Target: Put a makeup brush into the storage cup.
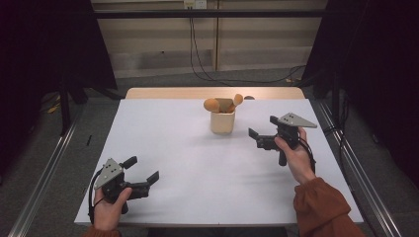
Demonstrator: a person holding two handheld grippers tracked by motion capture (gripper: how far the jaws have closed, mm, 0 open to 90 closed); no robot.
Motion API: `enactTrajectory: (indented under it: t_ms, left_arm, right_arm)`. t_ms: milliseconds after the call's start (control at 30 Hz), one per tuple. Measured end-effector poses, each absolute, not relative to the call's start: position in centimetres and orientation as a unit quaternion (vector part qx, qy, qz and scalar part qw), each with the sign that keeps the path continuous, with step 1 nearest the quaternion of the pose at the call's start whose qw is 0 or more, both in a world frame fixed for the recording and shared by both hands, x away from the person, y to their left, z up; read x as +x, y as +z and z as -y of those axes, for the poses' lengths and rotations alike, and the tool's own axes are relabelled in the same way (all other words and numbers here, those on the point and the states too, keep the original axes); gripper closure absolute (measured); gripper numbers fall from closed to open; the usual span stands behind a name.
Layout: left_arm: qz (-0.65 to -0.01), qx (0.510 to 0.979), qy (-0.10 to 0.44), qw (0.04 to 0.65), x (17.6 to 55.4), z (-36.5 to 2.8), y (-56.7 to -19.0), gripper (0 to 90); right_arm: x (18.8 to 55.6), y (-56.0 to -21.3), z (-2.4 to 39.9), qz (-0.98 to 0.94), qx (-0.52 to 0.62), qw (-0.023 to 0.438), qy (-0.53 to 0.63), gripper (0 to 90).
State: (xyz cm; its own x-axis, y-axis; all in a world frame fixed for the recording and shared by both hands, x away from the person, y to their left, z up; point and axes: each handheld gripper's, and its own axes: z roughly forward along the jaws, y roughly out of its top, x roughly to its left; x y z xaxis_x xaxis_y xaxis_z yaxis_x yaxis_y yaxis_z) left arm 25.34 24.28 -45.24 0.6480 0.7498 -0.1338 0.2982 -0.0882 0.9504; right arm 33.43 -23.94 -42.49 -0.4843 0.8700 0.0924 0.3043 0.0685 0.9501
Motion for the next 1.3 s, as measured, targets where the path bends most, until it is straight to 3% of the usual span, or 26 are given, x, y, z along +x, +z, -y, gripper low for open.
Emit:
enactTrajectory:
  t_ms: [1300]
  left_arm:
    - [-0.373, 0.711, 0.207, 0.559, 24.7, -24.6, -45.2, 2.4]
  right_arm:
    - [21.0, -45.8, 31.9, -0.635, 0.502, 0.294, 0.507, 1.2]
